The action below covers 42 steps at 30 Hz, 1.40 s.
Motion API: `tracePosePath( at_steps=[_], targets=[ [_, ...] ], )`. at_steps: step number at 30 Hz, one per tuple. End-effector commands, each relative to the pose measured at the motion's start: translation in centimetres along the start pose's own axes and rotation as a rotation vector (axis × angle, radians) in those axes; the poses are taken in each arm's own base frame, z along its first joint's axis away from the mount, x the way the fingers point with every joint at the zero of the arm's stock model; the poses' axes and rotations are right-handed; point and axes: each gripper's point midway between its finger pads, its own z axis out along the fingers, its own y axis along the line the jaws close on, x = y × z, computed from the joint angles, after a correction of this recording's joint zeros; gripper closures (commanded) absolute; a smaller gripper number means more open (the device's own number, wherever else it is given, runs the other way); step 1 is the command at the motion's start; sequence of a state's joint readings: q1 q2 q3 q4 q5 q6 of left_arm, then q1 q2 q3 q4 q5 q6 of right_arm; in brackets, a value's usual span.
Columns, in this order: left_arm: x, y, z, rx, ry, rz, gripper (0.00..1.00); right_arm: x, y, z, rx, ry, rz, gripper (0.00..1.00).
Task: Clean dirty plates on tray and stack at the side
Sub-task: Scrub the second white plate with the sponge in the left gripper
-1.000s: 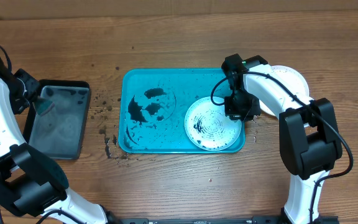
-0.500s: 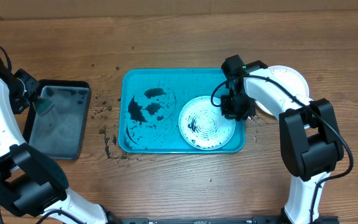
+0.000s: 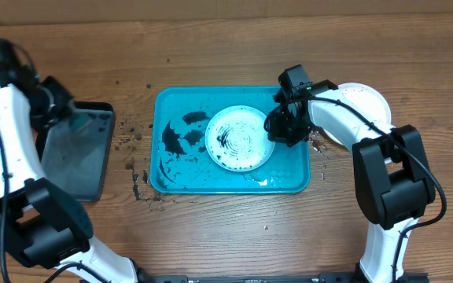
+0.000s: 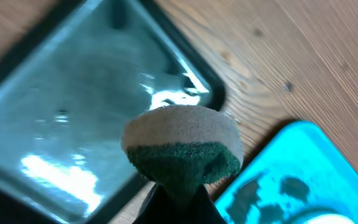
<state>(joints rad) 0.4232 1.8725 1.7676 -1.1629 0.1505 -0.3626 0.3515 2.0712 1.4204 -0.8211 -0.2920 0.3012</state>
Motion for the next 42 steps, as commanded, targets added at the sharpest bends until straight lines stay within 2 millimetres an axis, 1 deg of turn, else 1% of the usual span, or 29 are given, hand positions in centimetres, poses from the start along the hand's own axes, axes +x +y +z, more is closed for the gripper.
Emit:
tracePosePath(
  at_steps=[1,4,5,10,14,18,21,24,26,29,32,36,38,40,42],
  targets=[
    [2.3,-4.5,1.6,0.056,0.041,0.129,0.96,0.1,1.3,1.1,-0.031,-0.001,-0.020,0.96],
    [4.3,-7.4,3.1,0.078,0.057,0.210,0.96,-0.2,2.4,1.3,-0.046,-0.025,-0.051,0.96],
    [5.9,-9.3,4.3,0.095,0.066,0.267,0.96,-0.3,3.2,1.5,-0.055,-0.039,-0.073,0.96],
    [10.4,-13.8,6.8,0.144,0.080,0.412,0.96,-0.6,5.0,1.8,-0.078,-0.073,-0.120,0.96],
    [14.0,-17.1,7.9,0.177,0.078,0.523,0.96,-0.3,5.6,2.0,-0.070,-0.076,-0.136,0.96],
    [16.6,-19.7,8.0,0.215,0.074,0.600,0.96,-0.3,5.7,2.1,-0.071,-0.075,-0.139,0.96],
    [17.7,-20.9,7.8,0.234,0.069,0.630,0.96,-0.3,5.8,2.1,-0.078,-0.074,-0.140,0.96],
    [18.4,-21.4,7.9,0.240,0.075,0.648,0.96,-0.5,5.9,2.1,-0.081,-0.083,-0.143,0.96],
    [18.8,-21.5,8.1,0.239,0.082,0.655,0.96,-0.7,6.1,2.0,-0.087,-0.094,-0.136,0.96],
    [19.2,-21.4,8.5,0.231,0.095,0.659,0.96,-0.7,5.9,1.8,-0.082,-0.086,-0.066,0.96],
    [19.6,-21.4,9.0,0.232,0.116,0.656,0.96,0.1,5.5,1.4,-0.057,-0.038,-0.040,0.96],
    [20.1,-21.2,10.1,0.220,0.140,0.659,0.96,0.8,5.0,0.2,-0.021,0.017,-0.010,0.96],
    [20.8,-21.4,10.6,0.228,0.165,0.662,0.96,1.0,4.8,-0.3,-0.012,0.032,0.011,0.96],
    [22.2,-21.9,11.1,0.265,0.214,0.668,0.96,0.8,4.7,-0.6,-0.008,0.030,0.023,0.96],
    [22.6,-22.0,11.3,0.271,0.228,0.672,0.96,0.5,4.7,-0.6,-0.003,0.018,0.021,0.96]
  ],
)
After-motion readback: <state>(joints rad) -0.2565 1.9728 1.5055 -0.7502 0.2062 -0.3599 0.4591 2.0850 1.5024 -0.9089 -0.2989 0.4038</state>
